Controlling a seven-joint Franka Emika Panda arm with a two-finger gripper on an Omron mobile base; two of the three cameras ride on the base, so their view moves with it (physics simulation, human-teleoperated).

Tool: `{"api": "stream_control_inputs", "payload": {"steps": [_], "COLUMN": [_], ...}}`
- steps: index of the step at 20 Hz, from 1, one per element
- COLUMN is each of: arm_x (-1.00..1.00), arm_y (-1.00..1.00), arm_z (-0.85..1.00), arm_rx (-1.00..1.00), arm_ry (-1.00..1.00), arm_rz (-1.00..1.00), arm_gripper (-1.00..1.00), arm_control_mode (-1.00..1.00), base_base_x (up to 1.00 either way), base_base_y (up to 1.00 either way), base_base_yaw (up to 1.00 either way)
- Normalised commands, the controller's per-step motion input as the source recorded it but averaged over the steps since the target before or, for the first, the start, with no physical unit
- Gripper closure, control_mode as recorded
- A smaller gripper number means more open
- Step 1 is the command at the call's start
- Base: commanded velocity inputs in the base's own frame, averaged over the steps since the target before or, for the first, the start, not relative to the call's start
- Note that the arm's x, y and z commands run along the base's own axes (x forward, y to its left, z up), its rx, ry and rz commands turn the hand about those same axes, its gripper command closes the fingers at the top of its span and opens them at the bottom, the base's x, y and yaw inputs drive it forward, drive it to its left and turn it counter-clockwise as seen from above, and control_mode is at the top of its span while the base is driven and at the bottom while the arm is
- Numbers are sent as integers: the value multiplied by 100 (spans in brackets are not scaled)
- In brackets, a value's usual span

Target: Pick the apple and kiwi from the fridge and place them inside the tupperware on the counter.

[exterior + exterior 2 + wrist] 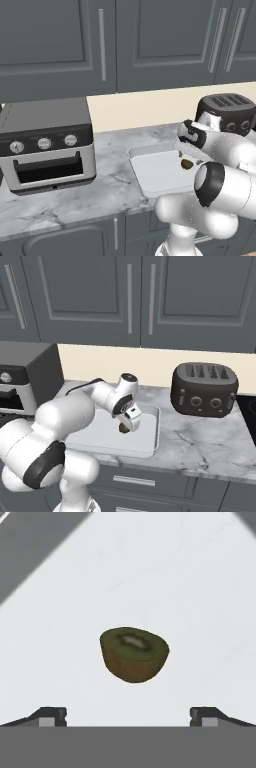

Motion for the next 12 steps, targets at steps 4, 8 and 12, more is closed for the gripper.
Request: {"api": "stream_control_inputs", "payload": {"steps": [4,8,12], "arm_x": [-59,-58,-58], "arm_y": [13,23,35], "arm_z": [56,71,78], "arm_rx": [-2,-16,-29], "arm_ry": [-25,-25,-5], "arm_rz": [0,0,2], "arm_gripper": [-100,-100,-100], "arm_control_mode": [-100,-100,-100], "base_base_x": [0,0,0], "base_base_y": [0,0,0], "base_base_yaw": [0,0,0]}}
